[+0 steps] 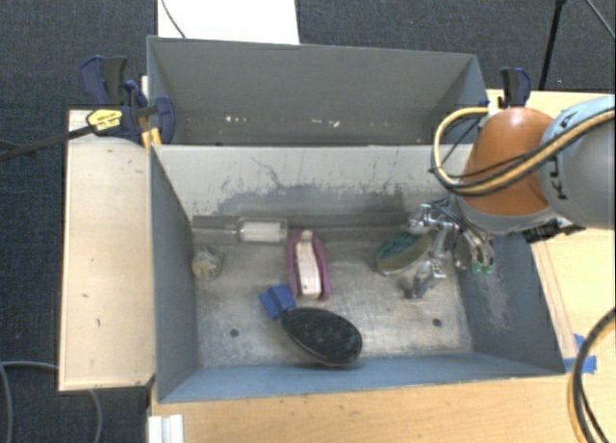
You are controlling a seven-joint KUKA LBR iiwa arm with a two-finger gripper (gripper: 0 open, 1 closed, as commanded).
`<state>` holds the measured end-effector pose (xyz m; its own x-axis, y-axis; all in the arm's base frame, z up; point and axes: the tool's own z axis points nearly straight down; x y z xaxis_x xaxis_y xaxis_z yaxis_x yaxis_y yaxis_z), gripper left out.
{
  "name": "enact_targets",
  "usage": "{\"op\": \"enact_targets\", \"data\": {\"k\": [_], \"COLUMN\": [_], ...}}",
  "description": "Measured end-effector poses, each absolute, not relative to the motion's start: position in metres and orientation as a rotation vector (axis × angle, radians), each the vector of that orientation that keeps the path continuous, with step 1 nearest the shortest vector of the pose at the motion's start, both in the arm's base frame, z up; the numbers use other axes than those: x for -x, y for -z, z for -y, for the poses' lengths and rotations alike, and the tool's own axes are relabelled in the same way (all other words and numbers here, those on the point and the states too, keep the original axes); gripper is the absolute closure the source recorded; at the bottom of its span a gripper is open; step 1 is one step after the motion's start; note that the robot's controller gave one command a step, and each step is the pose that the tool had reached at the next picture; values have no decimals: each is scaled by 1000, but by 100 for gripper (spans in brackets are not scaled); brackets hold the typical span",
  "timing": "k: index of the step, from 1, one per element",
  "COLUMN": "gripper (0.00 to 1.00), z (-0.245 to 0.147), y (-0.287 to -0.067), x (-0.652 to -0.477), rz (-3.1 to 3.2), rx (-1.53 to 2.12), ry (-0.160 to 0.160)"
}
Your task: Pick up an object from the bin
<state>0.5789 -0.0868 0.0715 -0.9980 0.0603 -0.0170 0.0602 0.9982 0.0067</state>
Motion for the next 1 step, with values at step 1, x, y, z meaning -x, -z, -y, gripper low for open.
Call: {"op": "enact_targets", "data": {"k": [1], "gripper": [0], "z": [48], "y": [-102], "x": [-586], "rz": [-3115], "rx": [-348], "ry": [-3]}}
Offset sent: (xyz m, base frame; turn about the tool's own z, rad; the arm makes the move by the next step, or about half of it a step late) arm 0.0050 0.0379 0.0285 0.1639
